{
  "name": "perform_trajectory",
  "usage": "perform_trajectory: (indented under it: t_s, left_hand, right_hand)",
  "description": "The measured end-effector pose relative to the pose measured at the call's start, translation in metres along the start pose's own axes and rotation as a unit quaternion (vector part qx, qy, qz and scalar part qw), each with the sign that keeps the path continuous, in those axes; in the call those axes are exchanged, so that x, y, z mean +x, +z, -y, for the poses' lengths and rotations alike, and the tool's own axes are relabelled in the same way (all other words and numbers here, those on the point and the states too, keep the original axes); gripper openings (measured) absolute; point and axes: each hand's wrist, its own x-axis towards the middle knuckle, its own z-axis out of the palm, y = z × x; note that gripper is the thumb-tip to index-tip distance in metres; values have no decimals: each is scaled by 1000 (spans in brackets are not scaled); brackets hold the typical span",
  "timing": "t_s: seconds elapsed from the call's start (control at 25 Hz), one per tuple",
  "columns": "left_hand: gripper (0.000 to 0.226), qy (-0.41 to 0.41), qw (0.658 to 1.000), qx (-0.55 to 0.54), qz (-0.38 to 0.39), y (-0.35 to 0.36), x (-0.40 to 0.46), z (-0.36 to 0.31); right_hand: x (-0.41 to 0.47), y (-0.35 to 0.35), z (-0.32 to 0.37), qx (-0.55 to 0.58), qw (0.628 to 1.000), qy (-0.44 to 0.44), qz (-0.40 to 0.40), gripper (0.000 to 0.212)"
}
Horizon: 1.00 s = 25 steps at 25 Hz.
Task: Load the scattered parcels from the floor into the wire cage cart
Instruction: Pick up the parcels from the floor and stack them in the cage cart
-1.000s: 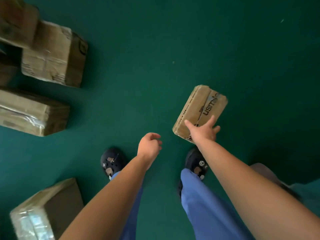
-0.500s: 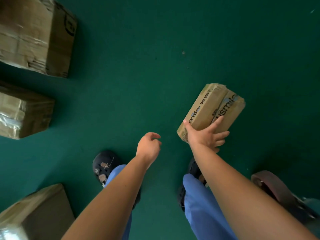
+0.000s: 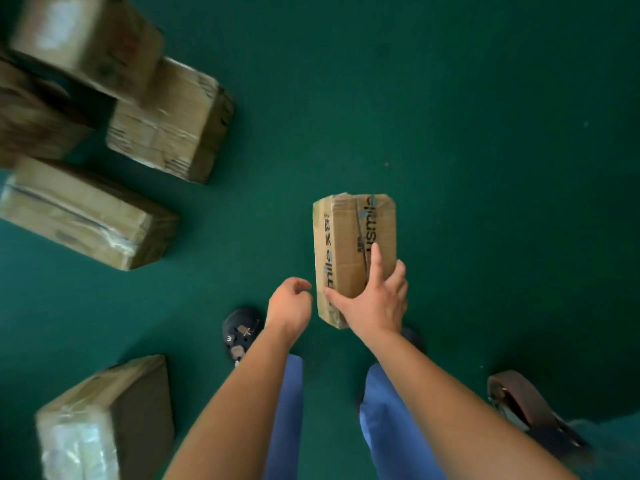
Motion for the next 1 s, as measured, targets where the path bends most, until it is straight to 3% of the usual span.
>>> perform_trajectory:
  t_s: [0.2,0.32,0.6,0.88,1.0]
  left_hand:
    - [20,-88,988,-60,-110,-128,-29,33]
    - [17,-86,981,-83,-153,-195,-37,25]
    - [115,-158,952,-175,-197,-272,17,-8]
    - [130,-196,925,-232,-229,-276,110,-20]
    - [133,-230,923,-205,-231,-272,129,-24]
  right_hand:
    - [-40,-32,74,-84,993,-69,49,117]
    - [-58,-30,131,-100,990,-87,42,117]
    - [-47,34,206,-69,994,-91,2,114]
    - [-4,93,200,-87,988,-128,4,117]
    - [4,102,189,-78,987,-138,9,117]
